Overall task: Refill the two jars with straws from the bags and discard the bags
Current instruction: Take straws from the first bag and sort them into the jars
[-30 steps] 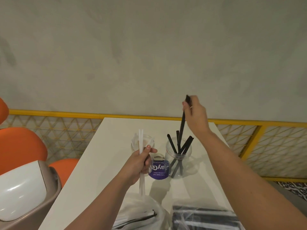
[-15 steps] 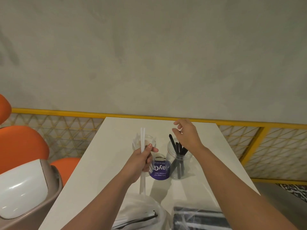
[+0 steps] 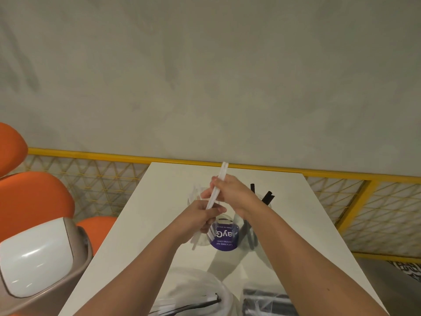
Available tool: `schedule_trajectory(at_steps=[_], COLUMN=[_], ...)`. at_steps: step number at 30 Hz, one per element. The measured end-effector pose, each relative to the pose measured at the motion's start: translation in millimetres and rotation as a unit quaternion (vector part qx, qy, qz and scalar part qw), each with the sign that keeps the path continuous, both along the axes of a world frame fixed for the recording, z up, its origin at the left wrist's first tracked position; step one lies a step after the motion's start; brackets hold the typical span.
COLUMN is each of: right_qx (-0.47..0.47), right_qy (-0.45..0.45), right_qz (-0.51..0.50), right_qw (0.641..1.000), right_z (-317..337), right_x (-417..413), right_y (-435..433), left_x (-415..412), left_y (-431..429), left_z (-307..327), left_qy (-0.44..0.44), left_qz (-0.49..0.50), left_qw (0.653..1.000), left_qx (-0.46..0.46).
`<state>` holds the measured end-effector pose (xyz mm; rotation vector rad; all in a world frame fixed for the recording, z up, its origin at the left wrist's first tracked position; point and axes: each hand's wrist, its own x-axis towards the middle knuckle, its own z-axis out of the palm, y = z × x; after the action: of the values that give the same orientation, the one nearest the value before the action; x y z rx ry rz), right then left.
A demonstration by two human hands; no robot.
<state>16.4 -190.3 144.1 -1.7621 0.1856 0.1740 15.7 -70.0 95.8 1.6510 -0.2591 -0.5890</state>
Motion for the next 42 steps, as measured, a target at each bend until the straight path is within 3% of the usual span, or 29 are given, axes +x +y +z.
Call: schedule_trajectory(at_steps=[4, 9, 12, 17, 22, 27, 31, 34, 36, 38, 42], right_qx=[0.103, 0.034, -0.007, -0.032, -0.09, -0.149, -0.21, -0.212, -0.213, -0.24, -0.358], right_qy=[-0.115, -0.26, -0.27, -0.191, -0.164, -0.264, -0.305, -0.209, -0.116, -0.035, -0.026], right_qz=[-0.124, -0.199, -0.168, -0.136, -0.11, -0.124, -0.046, 0.069, 0.15, 0.23, 0.332], right_qw=[0.98, 0.944, 0.948, 0.972, 0.976, 0.945, 0.928, 0.952, 0.959, 0.943, 0.872], right_z=[24.0, 29.1, 11.8, -31.6, -51.4, -36.0, -29.0, -37.9, -52.6, -72.5, -118.9], right_x=[9.9, 24.4, 27.5, 31.3, 30.2, 20.2, -4.1, -27.8, -43.8, -59.9, -83.2], right_y=[-8.2, -10.1, 1.4, 13.7, 13.1, 7.2, 5.8, 10.5, 15.2, 21.1, 23.9], left_x=[14.1, 21.2, 20.9, 20.4, 18.5, 2.8, -21.8, -36.6, -43.8, -51.7, -70.1], left_y=[15.5, 31.4, 33.5, 31.9, 32.7, 41.0, 51.5, 61.8, 67.2, 70.8, 67.4], left_z=[-9.0, -34.5, -51.0, -66.9, -69.1, -58.6, -53.6, -56.9, -64.3, -71.9, -89.0], left_qy=[-0.066, -0.243, -0.308, -0.309, -0.291, -0.36, -0.352, -0.236, -0.186, -0.164, -0.173], left_qz=[0.04, 0.201, 0.177, 0.099, 0.088, 0.131, 0.087, -0.048, -0.144, -0.185, -0.21], left_qw=[0.992, 0.931, 0.899, 0.872, 0.876, 0.882, 0.906, 0.931, 0.91, 0.887, 0.863], left_qx=[0.104, 0.185, 0.256, 0.366, 0.375, 0.274, 0.216, 0.273, 0.34, 0.39, 0.426])
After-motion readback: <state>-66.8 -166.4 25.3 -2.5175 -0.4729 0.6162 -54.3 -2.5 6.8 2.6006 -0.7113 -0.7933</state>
